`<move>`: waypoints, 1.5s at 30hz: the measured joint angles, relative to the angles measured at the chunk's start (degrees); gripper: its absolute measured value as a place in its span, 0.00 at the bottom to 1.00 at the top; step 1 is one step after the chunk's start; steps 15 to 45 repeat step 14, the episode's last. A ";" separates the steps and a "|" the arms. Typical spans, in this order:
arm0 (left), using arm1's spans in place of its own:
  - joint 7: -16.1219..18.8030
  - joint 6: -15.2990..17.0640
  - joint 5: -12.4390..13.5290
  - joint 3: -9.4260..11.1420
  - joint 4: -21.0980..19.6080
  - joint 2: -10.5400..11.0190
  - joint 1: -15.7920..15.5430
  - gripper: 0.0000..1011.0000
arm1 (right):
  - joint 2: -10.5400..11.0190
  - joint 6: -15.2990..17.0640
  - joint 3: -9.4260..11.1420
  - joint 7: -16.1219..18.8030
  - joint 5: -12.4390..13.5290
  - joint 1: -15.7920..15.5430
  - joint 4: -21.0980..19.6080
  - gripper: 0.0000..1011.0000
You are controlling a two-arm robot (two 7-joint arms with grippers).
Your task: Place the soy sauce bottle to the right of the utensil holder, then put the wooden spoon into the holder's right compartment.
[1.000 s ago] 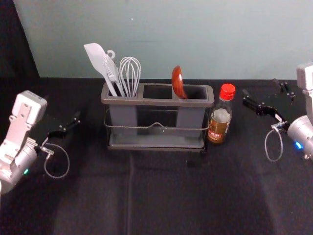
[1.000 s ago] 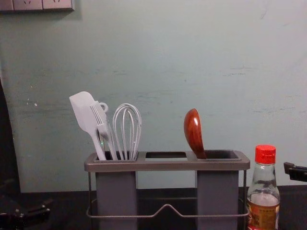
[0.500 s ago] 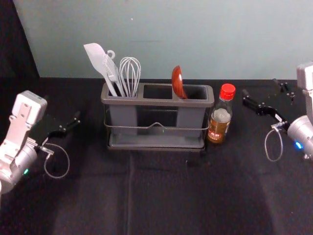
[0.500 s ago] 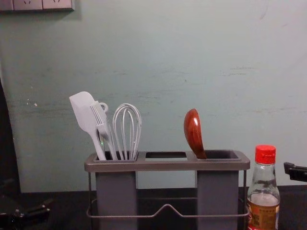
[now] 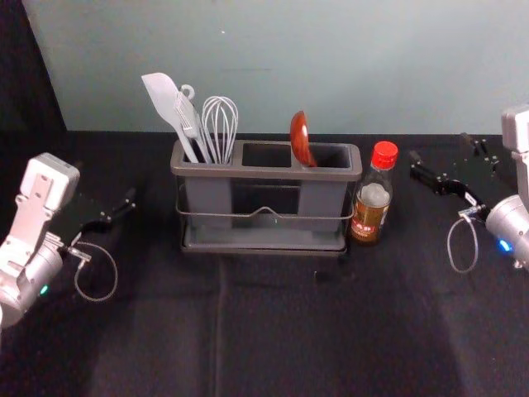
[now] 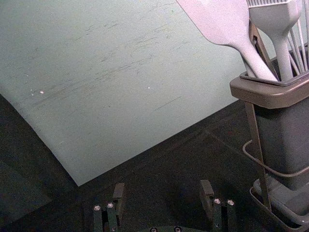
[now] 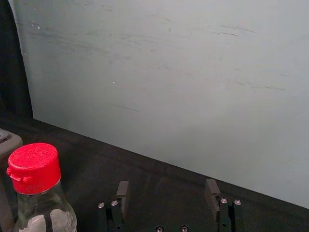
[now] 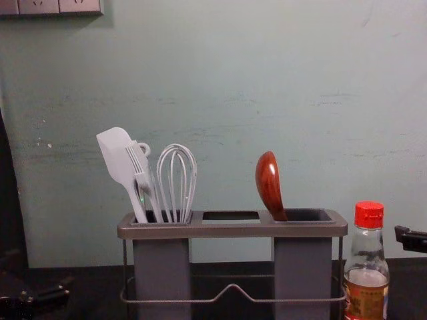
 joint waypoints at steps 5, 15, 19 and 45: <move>0.00 0.00 0.00 0.00 0.00 0.00 0.00 0.99 | 0.00 0.00 0.00 0.00 0.00 0.00 0.00 0.99; 0.00 0.00 0.00 0.00 0.00 0.00 0.00 0.99 | 0.00 0.00 0.00 0.00 0.00 0.00 0.00 0.99; 0.00 0.00 0.00 0.00 0.00 0.00 0.00 0.99 | 0.00 0.00 0.00 0.00 0.00 0.00 0.00 0.99; 0.00 0.00 0.00 0.00 0.00 0.00 0.00 0.99 | 0.00 0.00 0.00 0.00 0.00 0.00 0.00 0.99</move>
